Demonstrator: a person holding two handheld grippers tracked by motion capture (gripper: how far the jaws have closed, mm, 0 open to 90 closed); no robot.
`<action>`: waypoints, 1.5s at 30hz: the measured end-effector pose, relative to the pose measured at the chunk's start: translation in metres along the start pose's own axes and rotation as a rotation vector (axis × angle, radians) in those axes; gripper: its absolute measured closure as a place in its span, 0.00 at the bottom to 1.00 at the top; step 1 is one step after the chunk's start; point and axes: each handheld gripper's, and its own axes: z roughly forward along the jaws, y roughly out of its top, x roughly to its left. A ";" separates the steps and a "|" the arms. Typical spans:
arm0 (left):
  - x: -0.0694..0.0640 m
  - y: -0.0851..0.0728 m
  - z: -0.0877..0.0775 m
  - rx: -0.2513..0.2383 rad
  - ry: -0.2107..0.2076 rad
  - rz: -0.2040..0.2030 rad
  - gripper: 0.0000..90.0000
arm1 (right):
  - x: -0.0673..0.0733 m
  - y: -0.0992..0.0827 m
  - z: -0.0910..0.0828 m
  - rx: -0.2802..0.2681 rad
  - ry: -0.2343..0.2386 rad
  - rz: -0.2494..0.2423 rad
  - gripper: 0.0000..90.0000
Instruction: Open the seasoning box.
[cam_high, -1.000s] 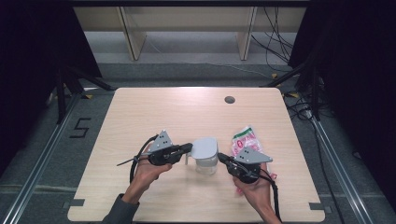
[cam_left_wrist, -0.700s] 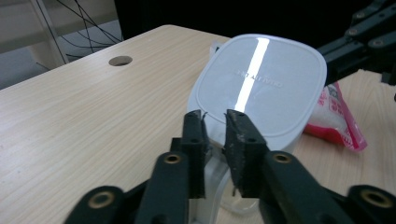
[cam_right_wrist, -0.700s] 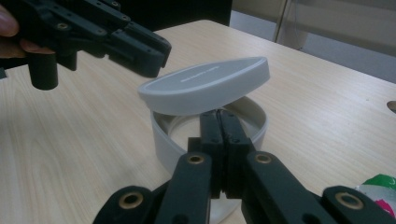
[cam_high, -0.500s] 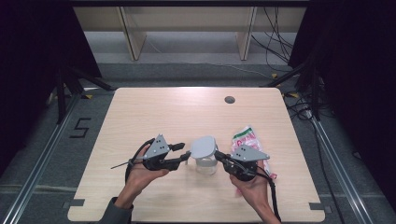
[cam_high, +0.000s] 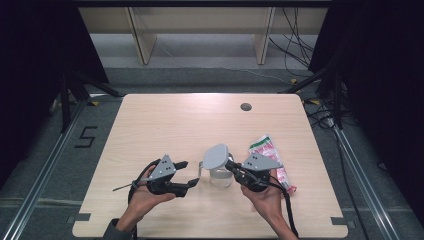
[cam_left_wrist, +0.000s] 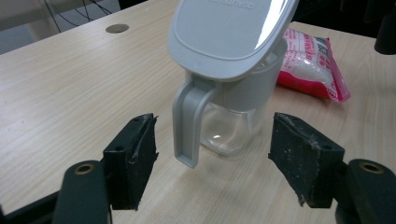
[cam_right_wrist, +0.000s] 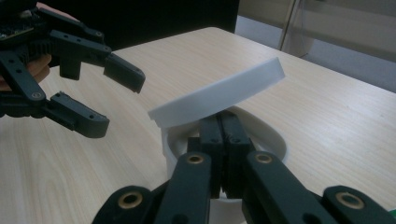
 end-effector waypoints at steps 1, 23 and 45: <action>-0.002 -0.002 0.000 0.000 0.001 -0.013 0.34 | -0.003 0.001 0.001 -0.020 -0.012 -0.041 1.00; -0.008 -0.035 -0.008 0.055 0.017 -0.032 0.33 | 0.010 0.018 0.012 -0.050 0.028 -0.037 0.99; -0.008 -0.040 -0.011 0.048 -0.001 -0.090 0.32 | -0.027 0.018 -0.018 -0.029 -0.048 -0.015 0.73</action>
